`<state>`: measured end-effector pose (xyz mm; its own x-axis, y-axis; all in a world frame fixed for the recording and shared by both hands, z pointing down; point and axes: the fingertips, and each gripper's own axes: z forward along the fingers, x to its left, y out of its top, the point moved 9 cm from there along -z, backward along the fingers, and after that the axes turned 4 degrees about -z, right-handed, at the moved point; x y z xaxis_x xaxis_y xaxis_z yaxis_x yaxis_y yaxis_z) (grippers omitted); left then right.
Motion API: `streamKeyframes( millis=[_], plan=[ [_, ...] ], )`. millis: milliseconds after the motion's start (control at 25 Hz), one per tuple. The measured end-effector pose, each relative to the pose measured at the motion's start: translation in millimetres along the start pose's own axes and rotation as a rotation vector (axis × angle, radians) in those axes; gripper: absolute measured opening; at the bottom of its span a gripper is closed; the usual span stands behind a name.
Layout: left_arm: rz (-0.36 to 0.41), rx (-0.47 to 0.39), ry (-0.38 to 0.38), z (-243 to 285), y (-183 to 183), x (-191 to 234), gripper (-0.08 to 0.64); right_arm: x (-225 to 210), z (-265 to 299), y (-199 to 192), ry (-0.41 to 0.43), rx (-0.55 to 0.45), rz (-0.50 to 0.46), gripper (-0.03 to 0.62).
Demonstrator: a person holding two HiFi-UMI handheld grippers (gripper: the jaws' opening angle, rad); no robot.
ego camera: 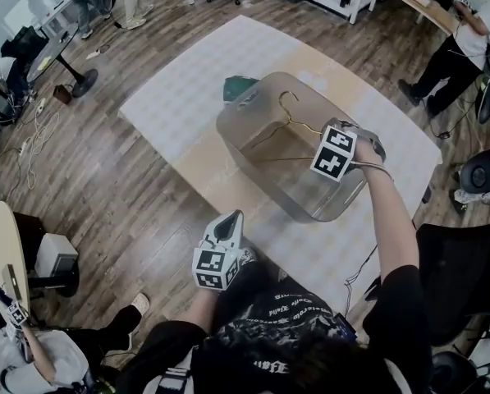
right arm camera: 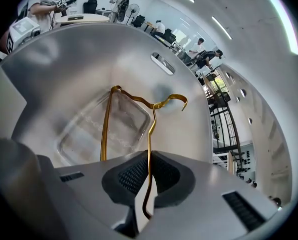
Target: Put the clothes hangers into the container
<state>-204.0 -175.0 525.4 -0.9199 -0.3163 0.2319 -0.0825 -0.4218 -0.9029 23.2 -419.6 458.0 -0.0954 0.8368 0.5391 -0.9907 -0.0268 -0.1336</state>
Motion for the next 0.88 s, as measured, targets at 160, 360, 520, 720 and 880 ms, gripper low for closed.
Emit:
streamKeyframes(
  millis=[160, 360, 520, 720, 880],
  plan=[
    [0.001, 0.003, 0.005, -3, 0, -2, 0.02, 3, 2, -1, -0.003, 0.042, -0.025, 0.021],
    [0.005, 0.001, 0.014, -12, 2, -4, 0.02, 8, -1, 2, 0.054, 0.054, -0.012, 0.049],
    [0.011, -0.001, 0.024, -20, -1, -4, 0.02, 16, 1, 2, 0.062, 0.071, -0.013, 0.058],
    [0.004, -0.002, 0.047, -30, -5, -5, 0.02, 15, -3, 3, 0.038, 0.064, -0.004, 0.103],
    [0.0, -0.008, 0.05, -34, -5, -9, 0.02, 11, -17, 0, 0.003, 0.026, 0.014, 0.166]
  ],
)
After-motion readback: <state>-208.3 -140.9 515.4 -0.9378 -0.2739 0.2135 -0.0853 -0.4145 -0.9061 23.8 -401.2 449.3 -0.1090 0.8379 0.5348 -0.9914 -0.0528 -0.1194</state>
